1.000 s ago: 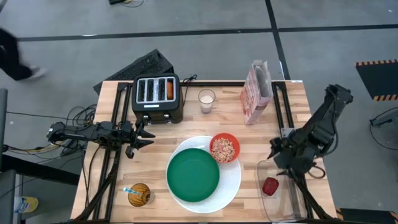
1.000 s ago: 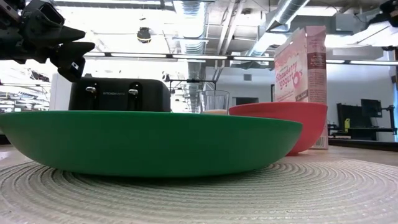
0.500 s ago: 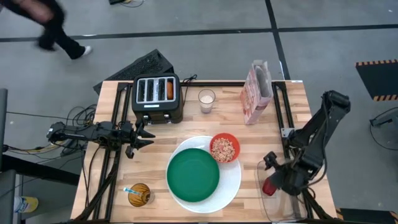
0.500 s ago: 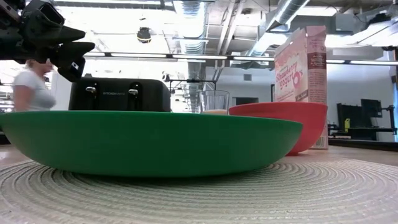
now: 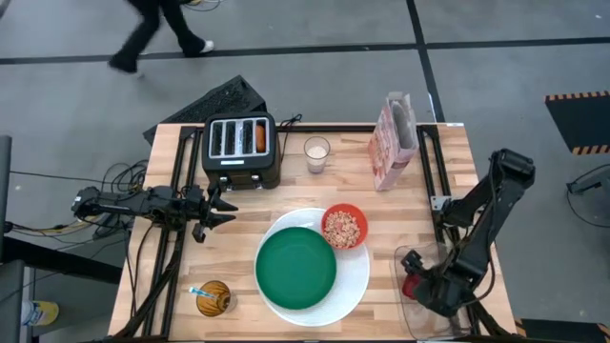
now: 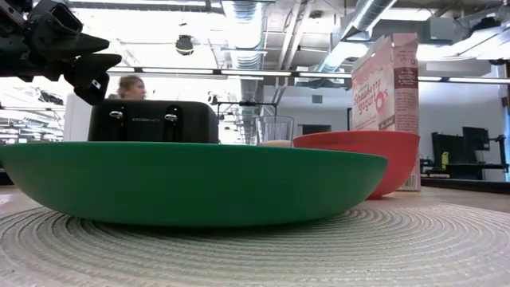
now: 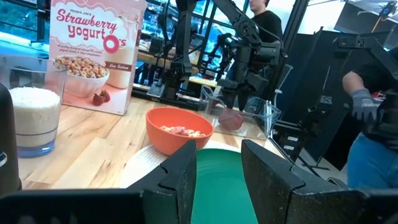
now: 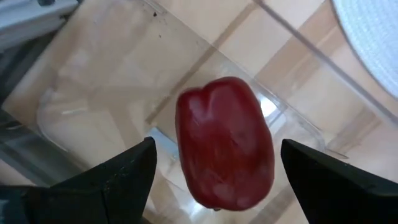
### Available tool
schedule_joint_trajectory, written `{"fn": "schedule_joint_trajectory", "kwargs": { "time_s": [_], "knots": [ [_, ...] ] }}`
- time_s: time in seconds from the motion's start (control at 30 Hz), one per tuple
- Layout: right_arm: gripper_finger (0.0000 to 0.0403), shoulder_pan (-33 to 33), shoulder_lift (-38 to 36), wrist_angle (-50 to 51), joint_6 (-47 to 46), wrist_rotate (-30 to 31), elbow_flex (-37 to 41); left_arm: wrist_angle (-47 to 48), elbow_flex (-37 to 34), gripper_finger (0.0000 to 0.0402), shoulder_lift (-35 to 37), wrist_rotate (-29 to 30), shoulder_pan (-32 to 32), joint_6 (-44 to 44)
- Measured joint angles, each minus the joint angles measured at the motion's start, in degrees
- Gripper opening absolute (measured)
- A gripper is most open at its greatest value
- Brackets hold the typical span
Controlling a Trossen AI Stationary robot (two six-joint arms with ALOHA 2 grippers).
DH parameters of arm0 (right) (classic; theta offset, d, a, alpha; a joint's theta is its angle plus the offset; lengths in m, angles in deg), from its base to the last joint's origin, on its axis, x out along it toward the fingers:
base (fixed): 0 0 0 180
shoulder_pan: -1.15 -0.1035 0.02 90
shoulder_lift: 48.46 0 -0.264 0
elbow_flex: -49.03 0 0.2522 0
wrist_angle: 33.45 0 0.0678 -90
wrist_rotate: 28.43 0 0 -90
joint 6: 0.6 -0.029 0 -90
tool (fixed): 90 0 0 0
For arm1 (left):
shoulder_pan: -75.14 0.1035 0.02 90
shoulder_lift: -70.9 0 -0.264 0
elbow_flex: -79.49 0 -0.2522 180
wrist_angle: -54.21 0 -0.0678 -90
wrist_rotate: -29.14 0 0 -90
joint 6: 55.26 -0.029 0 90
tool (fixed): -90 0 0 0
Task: Arrange a breakfast setting
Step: Put the red apple into the green plate
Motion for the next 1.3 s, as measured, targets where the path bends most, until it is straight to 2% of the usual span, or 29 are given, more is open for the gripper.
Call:
{"fn": "schedule_joint_trajectory", "kwargs": {
  "time_s": [0.33, 0.5, 0.7, 0.87, 0.97, 1.13, 1.3],
  "knots": [
    [0.0361, 0.0, 6.9, -0.6, 1.4, 0.1, 0.5, 0.0, 0.0, 0.0113, 0.0, 0.0, 0.0, 0.0],
    [0.0361, 0.0, 9.3, -4.7, 1.1, 0.1, 2.4, 0.0, 0.0, 0.0113, 0.0, 0.0, 0.0, 0.0],
    [0.0355, 0.2, 10.7, -4.9, 0.3, 0.1, 2.4, 0.0, 0.0, 0.0113, 0.0, 0.0, 0.0, 0.0],
    [0.0319, 0.2, 10.5, -4.3, -1.2, -0.5, 2.4, 0.0, 0.0, 0.0113, 0.0, 0.0, 0.0, 0.0],
    [0.0298, 0.4, 10.4, -4.3, -2.2, -3.0, 2.3, 0.0, 0.0, 0.0113, 0.0, 0.0, 0.0, 0.0],
    [0.0294, -0.4, 8.7, -1.9, -4.1, -5.0, 0.7, 0.0, 0.0, 0.0113, 0.0, 0.0, 0.0, 0.0],
    [0.0294, -0.4, 2.5, 3.5, -3.7, -5.1, -2.7, 0.0, 0.0, 0.0113, 0.0, 0.0, 0.0, 0.0]
  ]
}}
